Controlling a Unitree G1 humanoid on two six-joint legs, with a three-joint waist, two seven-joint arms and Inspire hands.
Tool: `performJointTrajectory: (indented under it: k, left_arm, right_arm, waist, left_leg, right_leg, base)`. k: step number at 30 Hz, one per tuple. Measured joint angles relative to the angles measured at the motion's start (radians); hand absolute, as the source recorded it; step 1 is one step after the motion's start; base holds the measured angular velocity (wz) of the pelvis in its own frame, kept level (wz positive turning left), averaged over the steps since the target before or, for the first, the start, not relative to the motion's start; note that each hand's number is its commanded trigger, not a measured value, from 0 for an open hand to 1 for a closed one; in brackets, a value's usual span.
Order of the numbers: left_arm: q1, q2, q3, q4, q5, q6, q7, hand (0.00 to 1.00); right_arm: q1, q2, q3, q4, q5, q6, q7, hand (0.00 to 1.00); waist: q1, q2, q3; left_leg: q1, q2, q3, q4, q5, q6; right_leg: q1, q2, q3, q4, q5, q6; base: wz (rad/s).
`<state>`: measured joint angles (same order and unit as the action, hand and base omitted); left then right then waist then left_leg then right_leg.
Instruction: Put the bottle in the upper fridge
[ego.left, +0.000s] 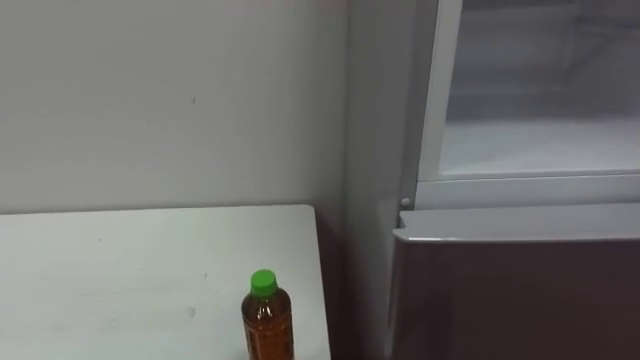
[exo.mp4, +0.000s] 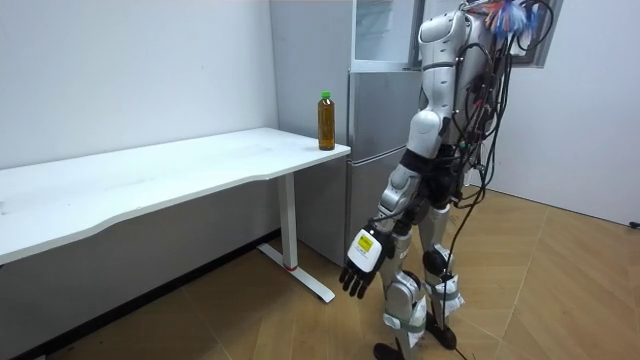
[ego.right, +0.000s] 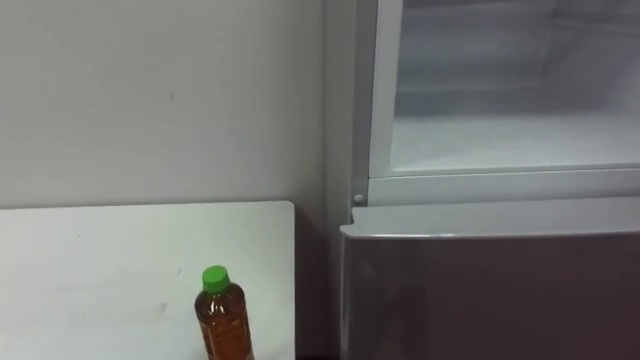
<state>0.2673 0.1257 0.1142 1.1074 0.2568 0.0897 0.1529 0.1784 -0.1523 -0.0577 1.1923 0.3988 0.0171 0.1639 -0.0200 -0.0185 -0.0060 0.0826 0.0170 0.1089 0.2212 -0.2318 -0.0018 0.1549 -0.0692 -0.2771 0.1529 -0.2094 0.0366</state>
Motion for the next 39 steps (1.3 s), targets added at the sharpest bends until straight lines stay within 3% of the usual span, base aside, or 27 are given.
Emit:
performJointTrajectory:
  k: [6, 8, 13, 15, 19, 21, 26, 31, 39]
  left_arm:
    - [0.005, -0.001, 0.001, 0.004, -0.002, -0.042, 0.016, 0.0]
    - [0.01, -0.001, 0.001, 0.002, 0.0, -0.061, 0.016, 0.0]
    - [0.012, 0.0, 0.0, 0.003, 0.0, -0.09, 0.022, 0.0]
    - [0.015, -0.002, 0.0, 0.001, 0.0, -0.095, 0.024, 0.0]
    - [0.015, 0.001, -0.003, 0.0, -0.003, -0.105, 0.023, 0.0]
    - [0.015, 0.002, -0.01, 0.0, -0.008, -0.105, 0.023, 0.0]
    - [0.009, 0.001, -0.021, -0.011, -0.008, -0.105, 0.01, 0.0]
    - [0.022, 0.002, -0.043, -0.035, -0.001, -0.106, 0.01, 0.0]
    - [0.027, 0.007, -0.065, -0.035, 0.0, -0.118, 0.004, 0.0]
  right_arm:
    - [0.003, 0.002, 0.036, -0.13, -0.016, -0.008, 0.037, 0.0]
    - [0.032, 0.004, 0.037, -0.269, -0.017, -0.009, 0.038, 0.0]
    - [0.05, 0.005, 0.07, -0.481, -0.021, -0.051, 0.042, 0.0]
    - [0.052, 0.005, 0.08, -0.554, -0.02, -0.051, 0.044, 0.0]
    - [0.051, 0.002, 0.083, -0.687, -0.009, -0.082, 0.058, 0.0]
    - [0.05, 0.001, 0.087, -0.725, -0.006, -0.081, 0.058, 0.0]
    - [0.071, -0.004, 0.109, -0.829, -0.01, -0.078, 0.06, 0.0]
    - [0.091, -0.008, 0.131, -0.943, -0.01, -0.058, 0.057, 0.0]
    - [0.091, -0.049, 0.154, -1.017, -0.009, -0.031, 0.058, 0.0]
  waist:
    - [0.005, -0.009, 0.0014]
    - [0.015, -0.009, 0.0015]
    - [0.029, -0.016, 0.0007]
    - [0.029, -0.017, 0.0003]
    - [0.03, -0.008, -0.0021]
    - [0.035, -0.002, -0.0021]
    - [0.05, 0.013, 0.0071]
    - [0.058, 0.019, 0.0084]
    - [0.084, 0.006, 0.0065]
  left_leg:
    - [0.008, 0.001, 0.005, -0.002, 0.0, 0.0]
    - [0.007, 0.001, 0.01, -0.006, 0.0, 0.0]
    - [-0.012, 0.003, 0.007, 0.003, 0.0, 0.0]
    - [-0.019, 0.003, 0.004, 0.004, 0.0, 0.0]
    - [-0.038, 0.003, 0.0, 0.016, 0.0, -0.001]
    - [-0.038, 0.003, 0.0, 0.016, -0.001, -0.001]
    - [-0.047, 0.005, 0.006, 0.015, -0.001, -0.001]
    - [-0.057, 0.007, 0.019, 0.02, -0.001, 0.0]
    - [-0.07, 0.007, 0.025, 0.023, 0.002, 0.003]
  right_leg:
    - [-0.001, 0.001, 0.006, 0.004, 0.0, 0.0]
    - [-0.002, 0.0, 0.005, 0.002, 0.0, 0.0]
    - [-0.015, 0.002, 0.002, 0.003, 0.002, -0.002]
    - [-0.018, 0.003, -0.001, 0.005, 0.002, -0.002]
    - [-0.027, 0.002, -0.01, 0.003, 0.003, -0.003]
    - [-0.027, 0.002, -0.011, 0.004, 0.003, -0.003]
    - [-0.044, 0.001, -0.001, 0.025, 0.002, -0.003]
    - [-0.071, -0.002, 0.011, 0.052, 0.003, -0.005]
    - [-0.084, -0.001, 0.025, 0.055, 0.006, -0.006]
  base:
    - [-0.01]
    - [-0.04]
    - [0.01]
    - [0.06]
    - [0.05]
    - [0.02]
    - [-0.05]
    - [-0.08]
    - [-0.04]
